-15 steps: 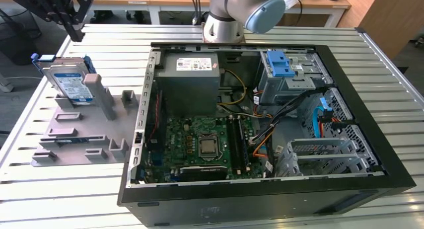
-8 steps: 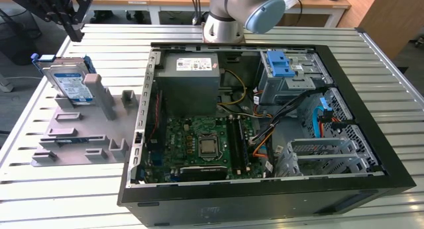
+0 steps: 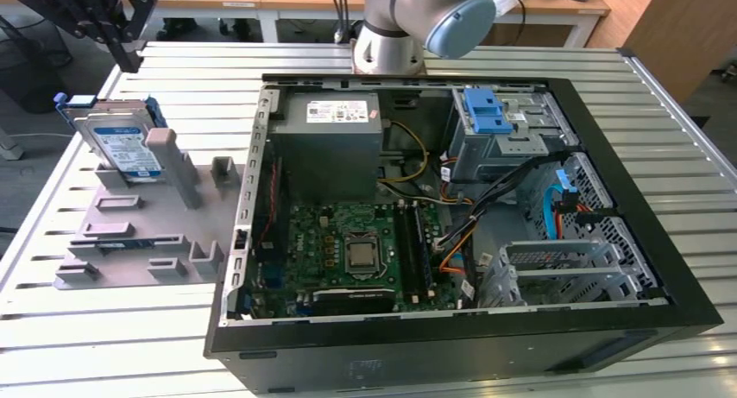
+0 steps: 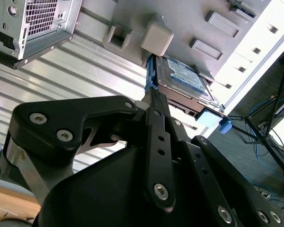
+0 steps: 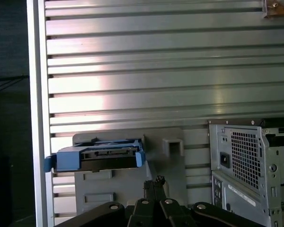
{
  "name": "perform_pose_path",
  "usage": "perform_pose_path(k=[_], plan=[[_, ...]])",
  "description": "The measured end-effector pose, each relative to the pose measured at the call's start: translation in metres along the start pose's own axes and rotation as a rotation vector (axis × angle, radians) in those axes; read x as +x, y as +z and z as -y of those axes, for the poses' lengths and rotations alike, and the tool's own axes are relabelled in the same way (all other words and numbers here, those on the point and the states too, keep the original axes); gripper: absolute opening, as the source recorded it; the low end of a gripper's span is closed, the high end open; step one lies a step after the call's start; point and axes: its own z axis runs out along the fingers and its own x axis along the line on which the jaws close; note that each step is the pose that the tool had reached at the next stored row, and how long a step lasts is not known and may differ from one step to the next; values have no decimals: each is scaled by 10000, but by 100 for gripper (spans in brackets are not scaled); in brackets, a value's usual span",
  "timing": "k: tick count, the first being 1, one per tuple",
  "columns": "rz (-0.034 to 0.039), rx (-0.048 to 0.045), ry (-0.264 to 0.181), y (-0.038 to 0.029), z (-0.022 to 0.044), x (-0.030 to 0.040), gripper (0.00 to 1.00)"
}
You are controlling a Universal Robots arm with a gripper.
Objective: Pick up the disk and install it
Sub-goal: 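Reach for the disk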
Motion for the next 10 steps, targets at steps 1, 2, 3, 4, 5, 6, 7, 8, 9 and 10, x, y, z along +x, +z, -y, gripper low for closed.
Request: perform_pose_path(k=[1, 2, 3, 4, 5, 6, 7, 8, 9, 10], plan=[[0, 0, 0, 0, 0, 7, 11], [0, 0, 0, 0, 0, 14, 11], [0, 0, 0, -1, 0, 22, 11], [1, 0, 0, 0, -1, 33, 11], [1, 0, 2, 0, -1, 44, 11], [0, 0, 5, -1, -2, 55, 11], [1, 0, 7, -1, -2, 66, 11], [1, 0, 8, -1, -2, 77, 11], [1, 0, 10, -2, -3, 88, 11], [1, 0, 12, -2, -2, 99, 11]])
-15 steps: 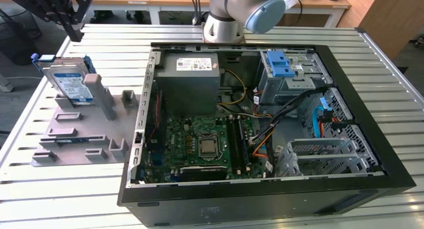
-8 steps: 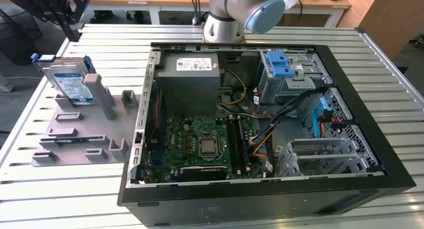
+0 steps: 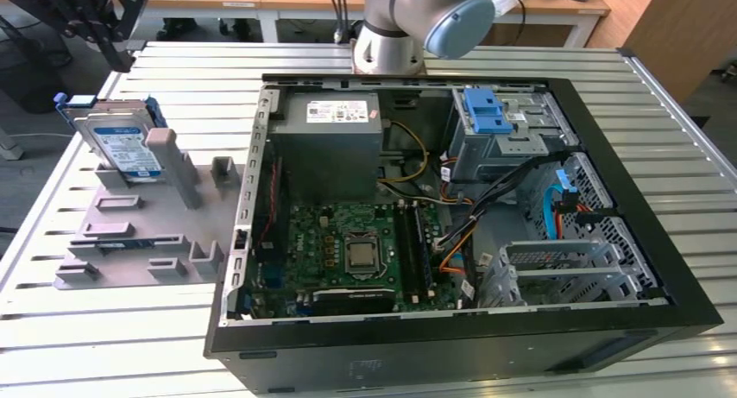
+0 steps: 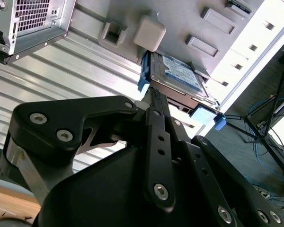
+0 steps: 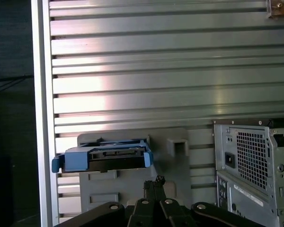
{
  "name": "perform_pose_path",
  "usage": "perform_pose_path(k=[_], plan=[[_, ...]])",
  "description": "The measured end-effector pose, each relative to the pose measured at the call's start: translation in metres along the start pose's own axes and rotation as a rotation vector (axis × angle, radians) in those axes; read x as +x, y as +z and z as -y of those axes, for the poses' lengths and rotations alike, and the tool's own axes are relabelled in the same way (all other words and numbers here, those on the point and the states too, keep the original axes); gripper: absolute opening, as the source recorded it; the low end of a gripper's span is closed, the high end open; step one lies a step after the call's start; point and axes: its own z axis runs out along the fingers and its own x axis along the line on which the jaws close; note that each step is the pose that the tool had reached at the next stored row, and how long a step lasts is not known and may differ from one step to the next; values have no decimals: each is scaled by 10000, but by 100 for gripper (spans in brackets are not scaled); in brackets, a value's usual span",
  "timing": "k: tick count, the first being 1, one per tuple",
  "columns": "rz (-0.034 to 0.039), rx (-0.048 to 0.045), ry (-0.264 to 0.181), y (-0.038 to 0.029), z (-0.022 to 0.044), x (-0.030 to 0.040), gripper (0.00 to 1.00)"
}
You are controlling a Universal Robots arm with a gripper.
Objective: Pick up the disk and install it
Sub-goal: 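Reach for the disk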
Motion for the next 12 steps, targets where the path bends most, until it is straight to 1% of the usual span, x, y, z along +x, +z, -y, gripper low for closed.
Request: perform_pose_path(k=[4, 10, 12], plan=[[0, 0, 7, -1, 2, 44, 11], [-1, 1, 7, -2, 3, 48, 11], [0, 1, 8, -2, 4, 66, 11]])
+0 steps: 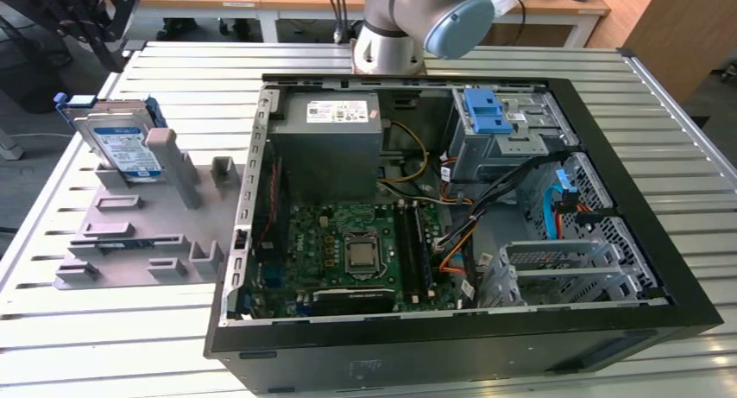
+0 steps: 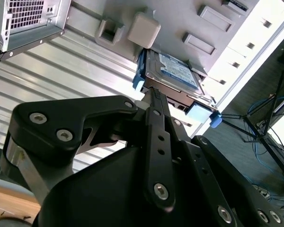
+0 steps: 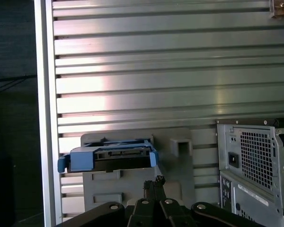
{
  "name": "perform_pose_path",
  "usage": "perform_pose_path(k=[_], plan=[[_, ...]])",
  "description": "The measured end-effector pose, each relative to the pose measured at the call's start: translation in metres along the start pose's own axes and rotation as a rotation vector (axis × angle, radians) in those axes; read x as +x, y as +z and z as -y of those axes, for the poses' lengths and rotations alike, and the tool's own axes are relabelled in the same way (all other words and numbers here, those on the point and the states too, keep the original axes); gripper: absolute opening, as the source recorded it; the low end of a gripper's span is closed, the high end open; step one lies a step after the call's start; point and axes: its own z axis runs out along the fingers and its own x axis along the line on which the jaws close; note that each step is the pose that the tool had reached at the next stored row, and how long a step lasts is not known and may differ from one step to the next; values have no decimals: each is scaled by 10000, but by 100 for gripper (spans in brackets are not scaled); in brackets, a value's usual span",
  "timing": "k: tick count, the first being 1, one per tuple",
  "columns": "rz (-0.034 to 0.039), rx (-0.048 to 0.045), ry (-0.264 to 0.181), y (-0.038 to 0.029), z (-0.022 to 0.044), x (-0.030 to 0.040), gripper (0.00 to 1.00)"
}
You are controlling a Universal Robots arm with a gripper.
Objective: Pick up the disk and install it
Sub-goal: 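Reach for the disk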
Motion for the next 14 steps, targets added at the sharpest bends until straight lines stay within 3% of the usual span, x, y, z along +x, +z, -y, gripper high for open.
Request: perform_pose_path(k=[14], plan=[[0, 0, -1, -2, 10, 173, 11]])
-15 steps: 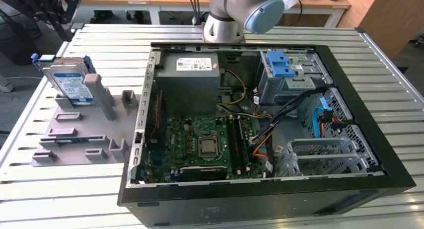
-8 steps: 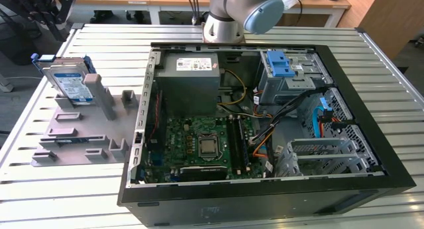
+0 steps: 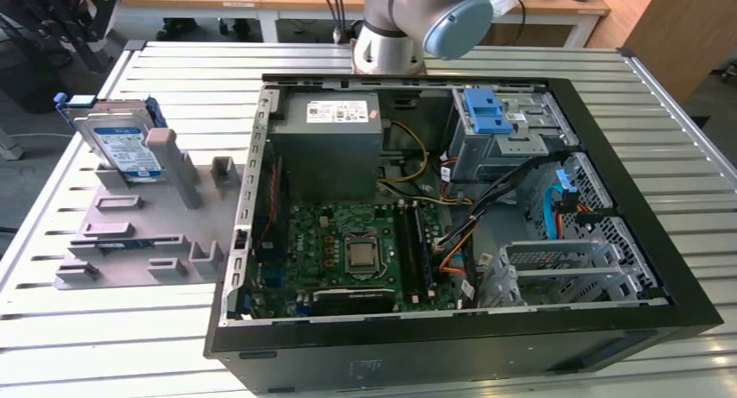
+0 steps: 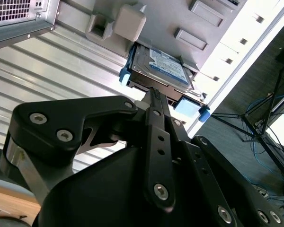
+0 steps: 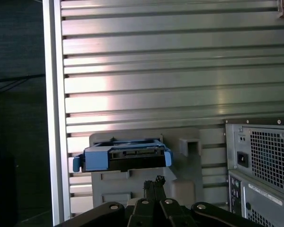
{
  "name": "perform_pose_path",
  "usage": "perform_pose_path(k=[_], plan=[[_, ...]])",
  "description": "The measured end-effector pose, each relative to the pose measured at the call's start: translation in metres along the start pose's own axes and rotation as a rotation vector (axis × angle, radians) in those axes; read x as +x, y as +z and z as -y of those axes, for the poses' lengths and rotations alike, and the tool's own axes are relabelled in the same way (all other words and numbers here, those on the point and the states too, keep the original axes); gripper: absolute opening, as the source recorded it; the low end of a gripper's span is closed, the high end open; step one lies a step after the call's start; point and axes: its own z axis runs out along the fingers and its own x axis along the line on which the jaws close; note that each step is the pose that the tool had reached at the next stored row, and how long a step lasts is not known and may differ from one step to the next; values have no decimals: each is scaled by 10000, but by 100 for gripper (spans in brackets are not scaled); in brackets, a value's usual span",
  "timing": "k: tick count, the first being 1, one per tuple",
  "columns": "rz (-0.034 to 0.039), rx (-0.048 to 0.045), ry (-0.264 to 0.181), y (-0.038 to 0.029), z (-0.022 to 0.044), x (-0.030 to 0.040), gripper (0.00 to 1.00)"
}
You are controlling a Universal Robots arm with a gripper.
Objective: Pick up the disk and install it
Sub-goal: 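Reach for the disk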
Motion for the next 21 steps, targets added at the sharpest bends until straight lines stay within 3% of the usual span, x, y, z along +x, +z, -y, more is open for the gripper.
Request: perform_pose_path(k=[16, 21], plan=[[0, 0, 4, 6, 11, 185, 11], [4, 2, 86, 9, 11, 214, 11]])
